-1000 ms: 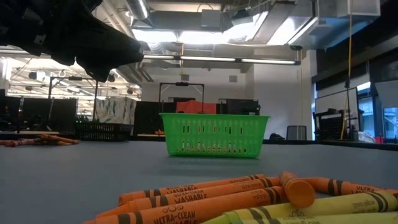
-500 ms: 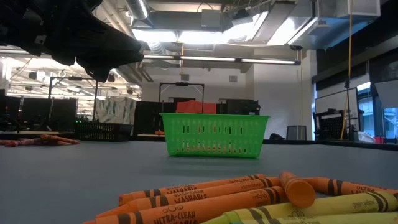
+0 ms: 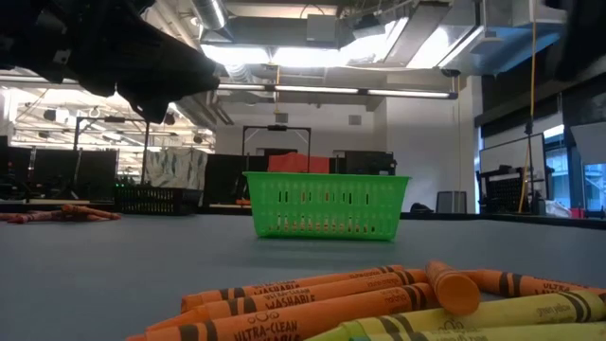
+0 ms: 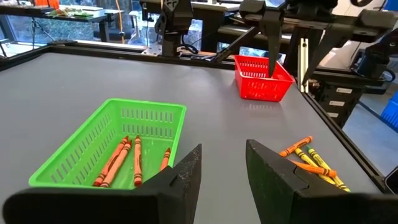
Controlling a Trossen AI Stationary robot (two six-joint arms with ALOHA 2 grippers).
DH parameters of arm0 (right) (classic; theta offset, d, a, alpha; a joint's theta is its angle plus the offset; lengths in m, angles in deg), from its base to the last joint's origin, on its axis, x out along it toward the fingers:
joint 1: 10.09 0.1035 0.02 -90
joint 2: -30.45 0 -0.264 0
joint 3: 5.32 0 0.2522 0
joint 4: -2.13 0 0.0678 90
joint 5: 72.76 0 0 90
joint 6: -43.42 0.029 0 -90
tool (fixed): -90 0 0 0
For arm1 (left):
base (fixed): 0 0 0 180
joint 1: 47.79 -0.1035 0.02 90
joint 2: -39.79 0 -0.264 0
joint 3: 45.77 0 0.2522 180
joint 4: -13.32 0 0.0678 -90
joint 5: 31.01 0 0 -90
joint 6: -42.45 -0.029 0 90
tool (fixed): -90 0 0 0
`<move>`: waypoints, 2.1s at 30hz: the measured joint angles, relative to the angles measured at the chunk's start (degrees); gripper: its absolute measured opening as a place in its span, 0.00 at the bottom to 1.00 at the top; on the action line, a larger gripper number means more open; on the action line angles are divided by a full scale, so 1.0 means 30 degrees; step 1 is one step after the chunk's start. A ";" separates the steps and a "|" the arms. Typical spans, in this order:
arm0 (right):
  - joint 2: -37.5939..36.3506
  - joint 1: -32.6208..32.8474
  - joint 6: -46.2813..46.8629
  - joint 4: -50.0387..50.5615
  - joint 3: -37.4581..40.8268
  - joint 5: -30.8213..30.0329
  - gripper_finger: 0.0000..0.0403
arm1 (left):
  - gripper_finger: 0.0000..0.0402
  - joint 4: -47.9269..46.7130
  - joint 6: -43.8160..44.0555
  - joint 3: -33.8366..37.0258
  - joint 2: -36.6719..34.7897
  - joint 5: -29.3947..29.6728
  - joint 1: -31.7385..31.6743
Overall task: Sort crayons
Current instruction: Put the orange crayon into the red bin
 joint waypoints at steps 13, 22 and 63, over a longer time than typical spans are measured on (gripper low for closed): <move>0.0483 -0.1327 -0.2502 -0.3534 0.0007 -0.0123 0.54 | 0.27 0.0079 0.0000 0.0005 0.0000 -0.0015 0.0000; 0.2608 -0.2092 -0.2373 -0.4417 0.0019 0.2362 0.54 | 0.27 0.0101 -0.0003 0.0007 -0.0007 -0.0022 0.0000; 0.4109 -0.2404 -0.4668 -0.1325 0.0091 0.3495 0.04 | 0.27 0.0079 0.0000 0.0000 -0.0007 -0.0020 0.0000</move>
